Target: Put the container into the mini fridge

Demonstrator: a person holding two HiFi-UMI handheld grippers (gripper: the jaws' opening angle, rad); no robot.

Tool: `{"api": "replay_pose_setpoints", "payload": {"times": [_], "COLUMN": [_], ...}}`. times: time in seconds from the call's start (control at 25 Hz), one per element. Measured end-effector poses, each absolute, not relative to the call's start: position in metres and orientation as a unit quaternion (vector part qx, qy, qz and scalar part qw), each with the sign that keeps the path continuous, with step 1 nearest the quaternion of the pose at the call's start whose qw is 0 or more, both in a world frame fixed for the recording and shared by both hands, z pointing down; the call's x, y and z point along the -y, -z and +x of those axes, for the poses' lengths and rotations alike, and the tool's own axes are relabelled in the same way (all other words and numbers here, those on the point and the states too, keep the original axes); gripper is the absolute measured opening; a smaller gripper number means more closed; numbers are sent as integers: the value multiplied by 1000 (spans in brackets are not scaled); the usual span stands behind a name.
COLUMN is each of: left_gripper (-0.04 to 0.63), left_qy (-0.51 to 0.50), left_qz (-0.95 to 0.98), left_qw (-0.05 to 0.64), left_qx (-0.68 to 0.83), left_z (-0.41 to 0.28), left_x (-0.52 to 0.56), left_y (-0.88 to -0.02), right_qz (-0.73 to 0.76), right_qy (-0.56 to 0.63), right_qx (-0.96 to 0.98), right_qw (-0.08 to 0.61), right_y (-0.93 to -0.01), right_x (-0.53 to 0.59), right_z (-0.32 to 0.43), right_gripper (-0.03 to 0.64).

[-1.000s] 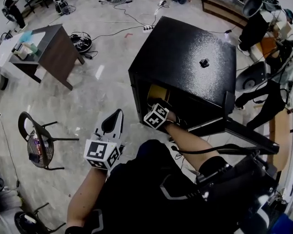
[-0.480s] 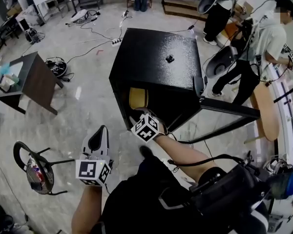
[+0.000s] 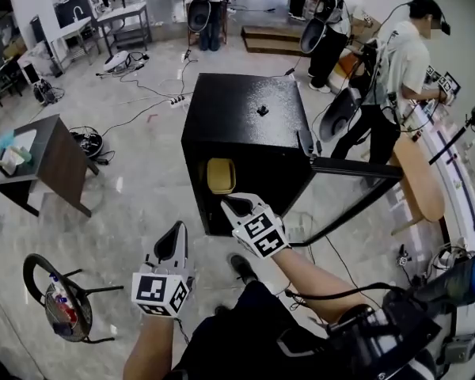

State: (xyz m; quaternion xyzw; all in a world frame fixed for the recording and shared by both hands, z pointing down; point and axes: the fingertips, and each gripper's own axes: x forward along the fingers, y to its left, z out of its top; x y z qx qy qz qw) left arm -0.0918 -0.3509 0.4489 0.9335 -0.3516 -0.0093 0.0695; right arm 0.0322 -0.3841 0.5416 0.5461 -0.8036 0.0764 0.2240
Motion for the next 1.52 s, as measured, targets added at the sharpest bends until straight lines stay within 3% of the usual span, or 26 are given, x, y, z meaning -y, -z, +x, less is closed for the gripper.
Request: {"api": "replay_pose_setpoints", "payload": {"times": [0.48, 0.8, 1.16, 1.52], "left_gripper": [6, 6, 6, 6], "left_qy": [31, 43, 54, 56], "left_qz": [938, 950, 944, 938], "left_qw": [99, 65, 49, 38], "left_qx": [329, 303, 321, 339], "left_z": [-107, -86, -75, -37], "left_x": [331, 318, 308, 284], "left_y": [-434, -399, -367, -347], "right_qz": [589, 603, 619, 623], "right_qy": [-33, 11, 13, 19], "right_qx": [790, 777, 781, 778], "right_qw": [164, 181, 87, 71], "right_y": [-443, -402, -366, -349], "right_x": [308, 284, 259, 230], "right_z": [41, 48, 71, 112], "right_gripper": [23, 23, 17, 17]}}
